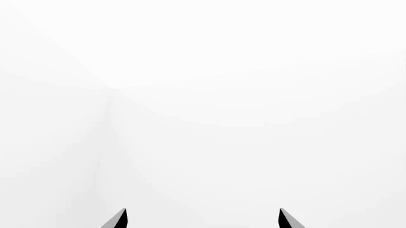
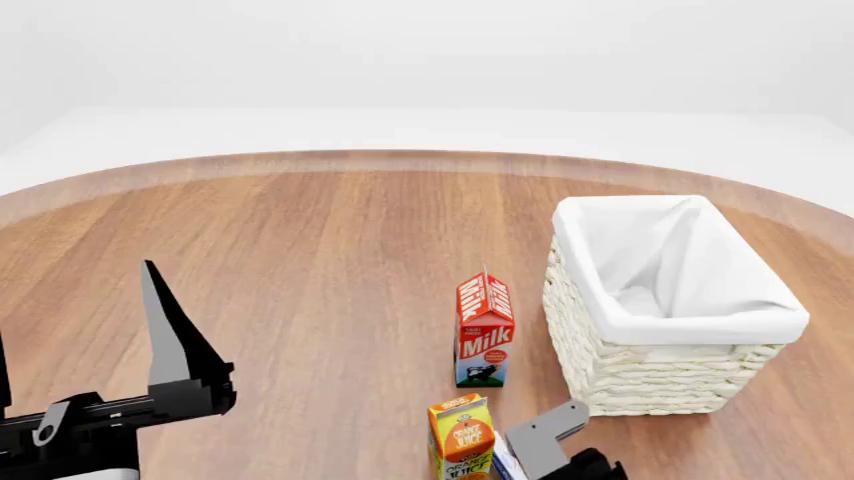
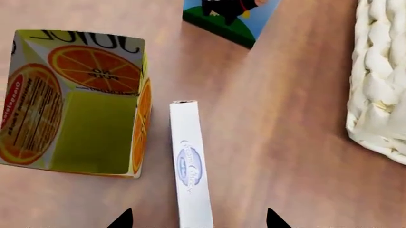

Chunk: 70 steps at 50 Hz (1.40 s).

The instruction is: Pick up the cream cheese box and the butter, and put them in the basket.

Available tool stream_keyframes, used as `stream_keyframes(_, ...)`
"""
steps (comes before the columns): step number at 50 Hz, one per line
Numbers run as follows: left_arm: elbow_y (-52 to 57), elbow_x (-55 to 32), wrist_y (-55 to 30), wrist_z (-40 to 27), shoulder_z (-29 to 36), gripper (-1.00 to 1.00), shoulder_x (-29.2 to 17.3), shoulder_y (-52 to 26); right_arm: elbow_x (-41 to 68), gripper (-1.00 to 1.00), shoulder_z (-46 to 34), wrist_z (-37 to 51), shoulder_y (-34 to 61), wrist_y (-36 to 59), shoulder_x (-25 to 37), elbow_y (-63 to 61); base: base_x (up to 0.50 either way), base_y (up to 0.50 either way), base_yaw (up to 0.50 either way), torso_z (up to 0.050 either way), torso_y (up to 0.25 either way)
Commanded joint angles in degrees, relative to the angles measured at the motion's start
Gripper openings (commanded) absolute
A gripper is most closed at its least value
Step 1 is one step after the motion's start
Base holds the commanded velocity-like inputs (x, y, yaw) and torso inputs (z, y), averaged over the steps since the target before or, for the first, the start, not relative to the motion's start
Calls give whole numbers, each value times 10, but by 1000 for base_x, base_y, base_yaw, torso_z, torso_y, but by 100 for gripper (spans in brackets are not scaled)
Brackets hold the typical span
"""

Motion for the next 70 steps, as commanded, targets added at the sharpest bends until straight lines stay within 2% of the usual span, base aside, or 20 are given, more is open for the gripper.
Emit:
stream_keyframes(1,-1,0,0,-2,1,100,-2,0,-5,100,-6,-4,-4,-5,-3,11,0,0,0,0,0)
stream_keyframes(26,-7,5,4,-6,6,100,-5,-1,-17,100,-13,-14,-4,-21,-10,39,0,0,0,0,0)
stream_keyframes(27,-7,5,4,-6,6,100,-5,-1,-21,-100,-16,-16,-4,-23,-10,38,0,0,0,0,0)
stream_keyframes(40,-8,8,6,-8,9,100,-6,0,-56,-100,-47,-23,0,-37,-3,23,0,0,0,0,0)
stream_keyframes(56,-9,8,5,-9,12,100,-8,-2,-50,-100,-34,-7,1,-37,2,8,0,0,0,0,0)
stream_keyframes(61,-9,8,6,-10,13,100,-9,-2,-28,-100,4,48,-5,-27,27,-64,0,0,0,0,0)
stream_keyframes(66,-10,7,6,-10,14,100,-10,-2,14,-100,52,124,-14,-3,68,-186,0,0,0,0,0)
stream_keyframes(70,-8,6,6,-10,14,100,-12,-1,38,-100,70,151,-20,7,88,-237,0,0,0,0,0)
